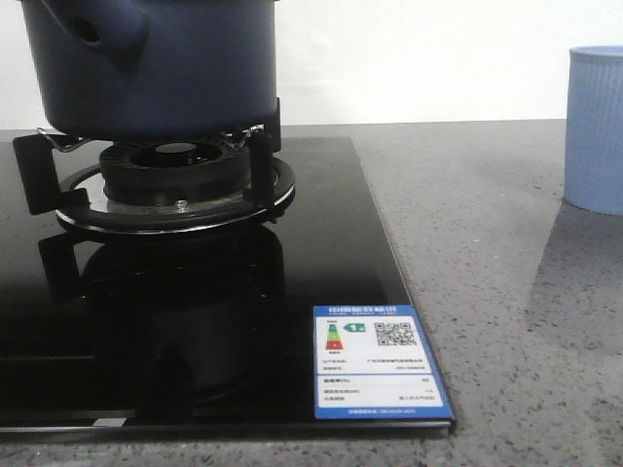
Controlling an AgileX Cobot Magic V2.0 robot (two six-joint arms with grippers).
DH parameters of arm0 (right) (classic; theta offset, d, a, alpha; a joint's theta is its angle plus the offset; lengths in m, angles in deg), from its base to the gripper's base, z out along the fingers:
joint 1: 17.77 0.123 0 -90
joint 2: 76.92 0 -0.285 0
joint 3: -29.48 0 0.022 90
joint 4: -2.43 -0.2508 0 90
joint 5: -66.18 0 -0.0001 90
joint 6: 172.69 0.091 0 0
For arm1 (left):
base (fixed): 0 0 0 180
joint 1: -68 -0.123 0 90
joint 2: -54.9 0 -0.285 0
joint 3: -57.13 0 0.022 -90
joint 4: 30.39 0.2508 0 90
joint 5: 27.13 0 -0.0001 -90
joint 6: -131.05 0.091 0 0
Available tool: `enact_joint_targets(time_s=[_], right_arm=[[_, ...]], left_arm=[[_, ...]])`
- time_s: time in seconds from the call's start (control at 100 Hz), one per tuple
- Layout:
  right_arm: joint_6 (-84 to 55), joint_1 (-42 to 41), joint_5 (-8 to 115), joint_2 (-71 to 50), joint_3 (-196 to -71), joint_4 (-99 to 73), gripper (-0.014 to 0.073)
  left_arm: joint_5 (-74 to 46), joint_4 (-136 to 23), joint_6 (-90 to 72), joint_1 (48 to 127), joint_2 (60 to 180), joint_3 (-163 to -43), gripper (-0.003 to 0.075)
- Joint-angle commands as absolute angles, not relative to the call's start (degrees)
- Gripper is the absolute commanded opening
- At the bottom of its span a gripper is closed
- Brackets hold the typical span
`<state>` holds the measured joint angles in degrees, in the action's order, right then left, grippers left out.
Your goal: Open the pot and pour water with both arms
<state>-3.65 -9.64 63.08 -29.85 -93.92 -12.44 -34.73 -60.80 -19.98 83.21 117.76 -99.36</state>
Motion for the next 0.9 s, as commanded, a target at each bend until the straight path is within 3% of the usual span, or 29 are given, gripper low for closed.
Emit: enact_joint_targets(time_s=[0.0, 0.43, 0.89], right_arm=[[-4.2, -9.52, 70.59, -26.99, -95.34, -12.74, 0.0533], [-4.09, -9.52, 83.69, -12.18, -95.34, -12.74, 0.0533], [-2.13, -6.85, 91.06, -5.84, -95.56, -12.74, 0.0533]], left_arm=[[-39.5, -60.2, -19.96, 82.61, 116.47, -101.46, 0.0316], [-39.28, -60.2, -19.96, 82.61, 116.47, -101.46, 0.0316], [-39.29, -60.2, -19.96, 82.61, 116.47, -101.46, 0.0316]])
